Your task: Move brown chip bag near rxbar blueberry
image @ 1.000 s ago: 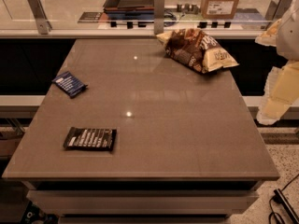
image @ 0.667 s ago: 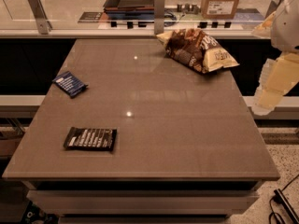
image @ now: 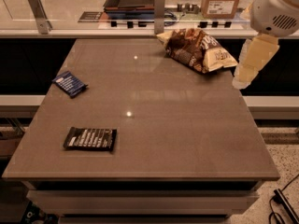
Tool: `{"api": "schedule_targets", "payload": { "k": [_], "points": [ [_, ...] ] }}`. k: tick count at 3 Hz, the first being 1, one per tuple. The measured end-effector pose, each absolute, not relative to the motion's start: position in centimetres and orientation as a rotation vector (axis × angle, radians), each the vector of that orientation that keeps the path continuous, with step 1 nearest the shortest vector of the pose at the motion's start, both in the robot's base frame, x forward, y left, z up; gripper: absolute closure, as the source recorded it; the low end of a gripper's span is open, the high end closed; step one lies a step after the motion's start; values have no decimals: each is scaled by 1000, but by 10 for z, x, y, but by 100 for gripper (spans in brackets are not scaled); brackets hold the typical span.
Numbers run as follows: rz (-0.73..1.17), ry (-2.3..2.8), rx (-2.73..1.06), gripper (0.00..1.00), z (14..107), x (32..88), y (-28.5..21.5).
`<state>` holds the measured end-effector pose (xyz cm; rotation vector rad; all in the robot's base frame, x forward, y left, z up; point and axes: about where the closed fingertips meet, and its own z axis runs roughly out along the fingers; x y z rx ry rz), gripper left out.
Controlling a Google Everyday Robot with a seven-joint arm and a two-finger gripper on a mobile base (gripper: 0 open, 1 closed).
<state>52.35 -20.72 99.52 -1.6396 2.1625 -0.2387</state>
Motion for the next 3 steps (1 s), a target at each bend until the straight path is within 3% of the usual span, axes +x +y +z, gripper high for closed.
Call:
{"api": "schedule_targets", "payload": {
  "k": [3],
  "points": [
    [-210, 2222, -1472, 0, 975, 664, -203]
  ]
}}
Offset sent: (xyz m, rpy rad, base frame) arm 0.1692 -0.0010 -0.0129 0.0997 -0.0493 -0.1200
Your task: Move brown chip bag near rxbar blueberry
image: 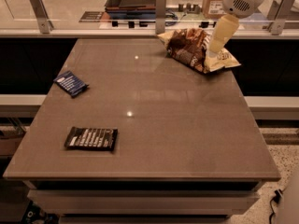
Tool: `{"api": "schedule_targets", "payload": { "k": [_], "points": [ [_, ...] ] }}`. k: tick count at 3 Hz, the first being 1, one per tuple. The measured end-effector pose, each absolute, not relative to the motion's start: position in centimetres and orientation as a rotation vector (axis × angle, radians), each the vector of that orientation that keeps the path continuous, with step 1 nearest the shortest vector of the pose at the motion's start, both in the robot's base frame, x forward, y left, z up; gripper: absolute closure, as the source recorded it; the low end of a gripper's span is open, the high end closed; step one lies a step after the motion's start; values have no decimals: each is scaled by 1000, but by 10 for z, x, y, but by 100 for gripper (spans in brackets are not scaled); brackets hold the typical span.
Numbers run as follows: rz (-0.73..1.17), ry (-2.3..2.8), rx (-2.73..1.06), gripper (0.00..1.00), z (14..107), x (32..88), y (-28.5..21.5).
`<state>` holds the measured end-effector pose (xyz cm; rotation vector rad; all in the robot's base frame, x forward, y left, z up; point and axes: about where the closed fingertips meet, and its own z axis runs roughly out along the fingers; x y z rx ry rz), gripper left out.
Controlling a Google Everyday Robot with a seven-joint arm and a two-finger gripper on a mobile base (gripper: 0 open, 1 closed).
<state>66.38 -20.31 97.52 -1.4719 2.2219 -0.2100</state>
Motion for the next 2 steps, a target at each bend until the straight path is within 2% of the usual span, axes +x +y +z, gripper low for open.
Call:
{"api": "schedule_targets", "payload": {
  "k": [2],
  "points": [
    [-146, 2352, -1362, 0, 928, 725, -187]
  ]
}}
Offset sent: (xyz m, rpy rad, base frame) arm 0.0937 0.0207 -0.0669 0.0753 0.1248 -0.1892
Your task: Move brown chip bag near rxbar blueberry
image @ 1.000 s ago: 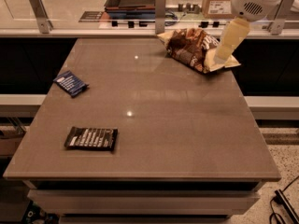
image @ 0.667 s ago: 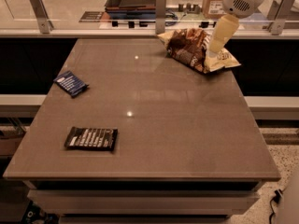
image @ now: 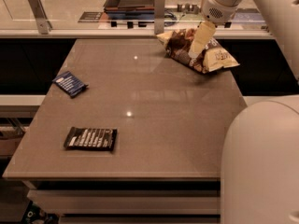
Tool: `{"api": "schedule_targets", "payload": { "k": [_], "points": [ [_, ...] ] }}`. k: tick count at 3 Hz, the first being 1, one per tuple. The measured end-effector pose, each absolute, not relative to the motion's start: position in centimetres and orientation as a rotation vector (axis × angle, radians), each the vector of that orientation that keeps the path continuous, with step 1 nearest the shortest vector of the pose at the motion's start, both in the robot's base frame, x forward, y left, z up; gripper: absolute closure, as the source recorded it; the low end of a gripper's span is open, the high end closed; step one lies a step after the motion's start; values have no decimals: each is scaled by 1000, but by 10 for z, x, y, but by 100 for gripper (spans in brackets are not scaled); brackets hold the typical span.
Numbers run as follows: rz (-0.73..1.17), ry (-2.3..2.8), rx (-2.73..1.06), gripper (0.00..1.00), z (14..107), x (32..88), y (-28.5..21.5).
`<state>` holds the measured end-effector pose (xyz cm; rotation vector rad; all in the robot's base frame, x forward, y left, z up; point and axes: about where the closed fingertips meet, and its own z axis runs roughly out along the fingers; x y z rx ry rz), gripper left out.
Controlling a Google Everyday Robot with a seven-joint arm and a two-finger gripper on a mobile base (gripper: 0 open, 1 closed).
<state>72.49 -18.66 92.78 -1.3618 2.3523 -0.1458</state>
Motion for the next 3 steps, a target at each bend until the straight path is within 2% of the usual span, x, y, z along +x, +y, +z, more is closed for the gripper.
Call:
{"api": "schedule_targets", "payload": {
  "k": [1, 3],
  "points": [
    [-102, 2424, -1283, 0, 899, 749, -181],
    [-108, 2468, -1260, 0, 881, 758, -182]
  ]
}}
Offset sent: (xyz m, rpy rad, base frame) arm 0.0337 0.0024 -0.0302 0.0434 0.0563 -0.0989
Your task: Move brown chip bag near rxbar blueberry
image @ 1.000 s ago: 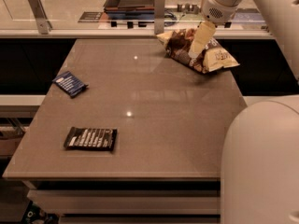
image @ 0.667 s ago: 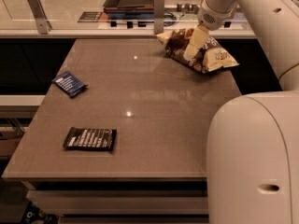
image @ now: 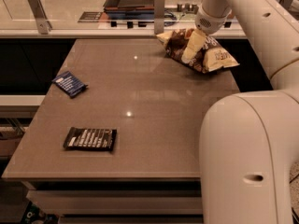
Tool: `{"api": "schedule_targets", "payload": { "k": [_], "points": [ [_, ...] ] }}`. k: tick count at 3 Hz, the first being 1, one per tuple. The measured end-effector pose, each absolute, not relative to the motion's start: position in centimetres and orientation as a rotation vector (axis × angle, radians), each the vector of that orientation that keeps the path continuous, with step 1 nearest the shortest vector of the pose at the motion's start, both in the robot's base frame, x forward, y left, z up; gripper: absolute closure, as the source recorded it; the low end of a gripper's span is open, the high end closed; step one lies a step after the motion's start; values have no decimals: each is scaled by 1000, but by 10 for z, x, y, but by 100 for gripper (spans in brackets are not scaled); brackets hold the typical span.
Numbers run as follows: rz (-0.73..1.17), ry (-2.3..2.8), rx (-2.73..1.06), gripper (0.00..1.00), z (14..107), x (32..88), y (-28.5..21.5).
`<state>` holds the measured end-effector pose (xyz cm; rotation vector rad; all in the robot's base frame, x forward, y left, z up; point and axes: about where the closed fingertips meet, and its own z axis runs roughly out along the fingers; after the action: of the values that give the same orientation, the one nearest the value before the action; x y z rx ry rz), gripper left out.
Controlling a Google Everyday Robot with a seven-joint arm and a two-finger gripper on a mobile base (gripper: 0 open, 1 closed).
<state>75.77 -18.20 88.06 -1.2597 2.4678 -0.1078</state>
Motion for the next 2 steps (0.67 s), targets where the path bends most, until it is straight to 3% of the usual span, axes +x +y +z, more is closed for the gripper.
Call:
{"api": "schedule_targets", "payload": {
  "k": [1, 2],
  "points": [
    [-121, 2516, -1211, 0, 865, 769, -190],
    [-121, 2513, -1212, 17, 861, 772, -189]
  ]
}}
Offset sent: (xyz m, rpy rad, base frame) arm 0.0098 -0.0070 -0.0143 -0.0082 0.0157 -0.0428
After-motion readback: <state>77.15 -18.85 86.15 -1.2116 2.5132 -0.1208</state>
